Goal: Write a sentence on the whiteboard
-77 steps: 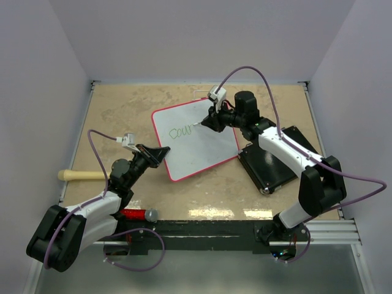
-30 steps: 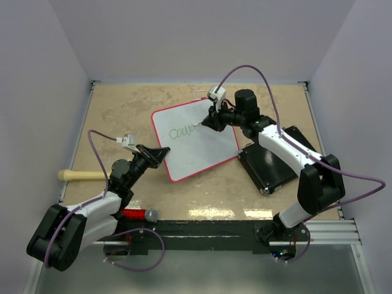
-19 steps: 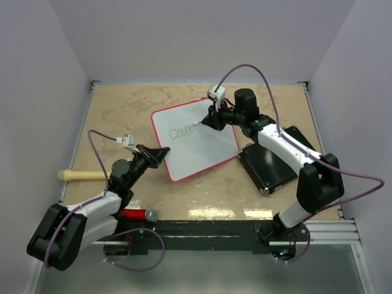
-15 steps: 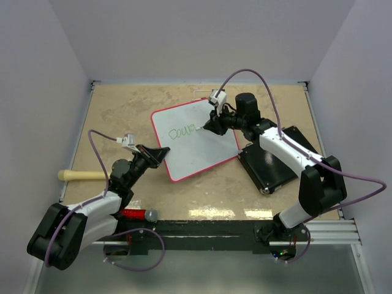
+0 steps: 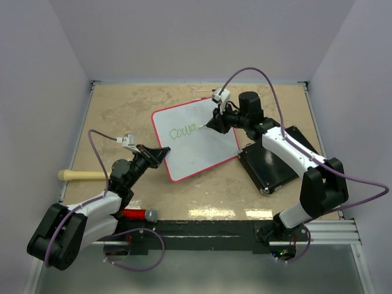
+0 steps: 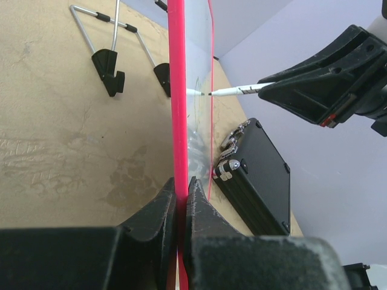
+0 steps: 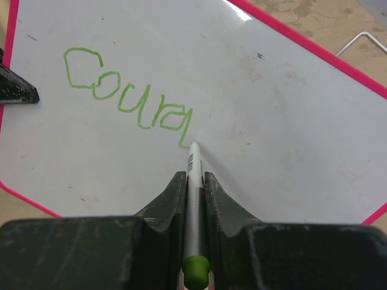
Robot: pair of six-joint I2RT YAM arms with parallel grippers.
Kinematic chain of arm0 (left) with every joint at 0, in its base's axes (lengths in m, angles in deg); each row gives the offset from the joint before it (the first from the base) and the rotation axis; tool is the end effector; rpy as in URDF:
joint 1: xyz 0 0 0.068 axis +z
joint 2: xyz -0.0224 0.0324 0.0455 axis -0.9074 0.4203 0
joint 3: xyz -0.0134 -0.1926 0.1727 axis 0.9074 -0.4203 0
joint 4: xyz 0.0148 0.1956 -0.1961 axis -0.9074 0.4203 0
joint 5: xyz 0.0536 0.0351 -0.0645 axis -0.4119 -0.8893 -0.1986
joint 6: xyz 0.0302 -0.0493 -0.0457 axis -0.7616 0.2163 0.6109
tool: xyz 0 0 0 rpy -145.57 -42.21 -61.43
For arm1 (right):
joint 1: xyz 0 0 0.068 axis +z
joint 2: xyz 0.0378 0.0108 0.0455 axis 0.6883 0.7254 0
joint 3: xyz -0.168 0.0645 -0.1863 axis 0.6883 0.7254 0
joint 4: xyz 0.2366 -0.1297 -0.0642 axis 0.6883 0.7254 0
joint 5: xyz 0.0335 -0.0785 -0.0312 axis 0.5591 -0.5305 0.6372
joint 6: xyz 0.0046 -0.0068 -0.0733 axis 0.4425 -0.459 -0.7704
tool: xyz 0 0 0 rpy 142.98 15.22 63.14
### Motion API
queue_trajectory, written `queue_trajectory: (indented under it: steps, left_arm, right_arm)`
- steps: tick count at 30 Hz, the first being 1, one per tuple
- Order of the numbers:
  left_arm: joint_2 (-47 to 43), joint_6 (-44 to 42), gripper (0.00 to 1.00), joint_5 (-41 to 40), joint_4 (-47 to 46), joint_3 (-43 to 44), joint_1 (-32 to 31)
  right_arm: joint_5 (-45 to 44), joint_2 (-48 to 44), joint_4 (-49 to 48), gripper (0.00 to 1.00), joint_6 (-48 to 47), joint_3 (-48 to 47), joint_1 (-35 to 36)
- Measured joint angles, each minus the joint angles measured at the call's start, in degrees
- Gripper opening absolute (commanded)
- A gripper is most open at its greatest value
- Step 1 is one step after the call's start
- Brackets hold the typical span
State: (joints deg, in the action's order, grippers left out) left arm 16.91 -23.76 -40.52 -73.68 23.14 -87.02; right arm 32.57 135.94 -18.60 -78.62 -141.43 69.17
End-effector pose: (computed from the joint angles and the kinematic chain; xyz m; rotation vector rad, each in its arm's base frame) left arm 0.2147 -0.0986 0.1594 -0.2278 1.6436 -1.1074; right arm 0.3373 0.1972 0.2678 -0.9557 1.7922 0.7086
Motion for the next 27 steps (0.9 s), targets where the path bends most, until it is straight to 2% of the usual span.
queue_trajectory:
  steps: [15, 27]
  left_arm:
    - [0.35, 0.28, 0.0, -0.37, 0.28, 0.0, 0.11]
    - [0.5, 0.42, 0.0, -0.22, -0.04, -0.02, 0.11]
  right_arm:
    - [-0.74, 3.91, -1.97, 0.0, 1.77, -4.13, -0.24]
    - [3.15, 4.07, -2.05, 0.0, 1.27, -4.09, -0.39]
